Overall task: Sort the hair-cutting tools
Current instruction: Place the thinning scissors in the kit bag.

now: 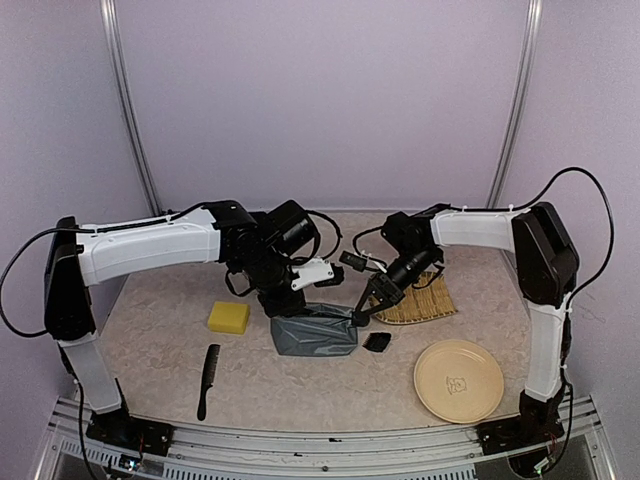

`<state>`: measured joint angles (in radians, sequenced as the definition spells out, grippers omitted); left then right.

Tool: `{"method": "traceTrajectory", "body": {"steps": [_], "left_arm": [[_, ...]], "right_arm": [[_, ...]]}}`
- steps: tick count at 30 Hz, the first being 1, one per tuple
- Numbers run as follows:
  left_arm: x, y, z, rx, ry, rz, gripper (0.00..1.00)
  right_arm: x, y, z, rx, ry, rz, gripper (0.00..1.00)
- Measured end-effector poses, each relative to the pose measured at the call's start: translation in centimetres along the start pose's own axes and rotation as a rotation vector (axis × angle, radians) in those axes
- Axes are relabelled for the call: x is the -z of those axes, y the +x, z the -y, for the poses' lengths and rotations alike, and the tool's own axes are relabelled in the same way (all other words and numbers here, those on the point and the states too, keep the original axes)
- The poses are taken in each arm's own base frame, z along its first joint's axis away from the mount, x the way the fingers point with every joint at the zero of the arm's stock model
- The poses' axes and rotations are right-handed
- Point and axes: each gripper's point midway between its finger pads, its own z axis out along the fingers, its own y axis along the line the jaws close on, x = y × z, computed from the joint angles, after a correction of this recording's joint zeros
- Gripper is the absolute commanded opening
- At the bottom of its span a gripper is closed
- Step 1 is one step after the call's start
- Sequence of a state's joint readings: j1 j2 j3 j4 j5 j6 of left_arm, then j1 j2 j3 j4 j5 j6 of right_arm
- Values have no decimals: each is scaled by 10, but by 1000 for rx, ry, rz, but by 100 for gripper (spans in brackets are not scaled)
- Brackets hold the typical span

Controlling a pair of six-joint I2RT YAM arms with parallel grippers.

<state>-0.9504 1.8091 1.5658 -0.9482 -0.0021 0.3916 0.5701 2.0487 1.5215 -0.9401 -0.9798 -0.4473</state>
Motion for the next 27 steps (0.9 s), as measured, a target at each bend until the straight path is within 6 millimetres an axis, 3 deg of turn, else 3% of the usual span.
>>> {"method": "traceTrajectory", "body": {"steps": [7, 10, 18, 22, 27], "left_arm": [[-12, -9, -6, -107, -35, 12, 7], [-15, -11, -10, -147, -46, 22, 15], [-43, 10, -23, -202, -111, -9, 32], [-44, 9, -36, -216, -193, -7, 39], [-29, 2, -45, -206, -252, 31, 44]], "right_arm": [[0, 1, -2, 1, -14, -2, 2], [-1, 1, -3, -2, -26, 1, 2], [-1, 0, -5, -2, -42, 4, 2], [-1, -2, -5, 3, -41, 7, 2], [-1, -2, -5, 2, -43, 6, 2]]}}
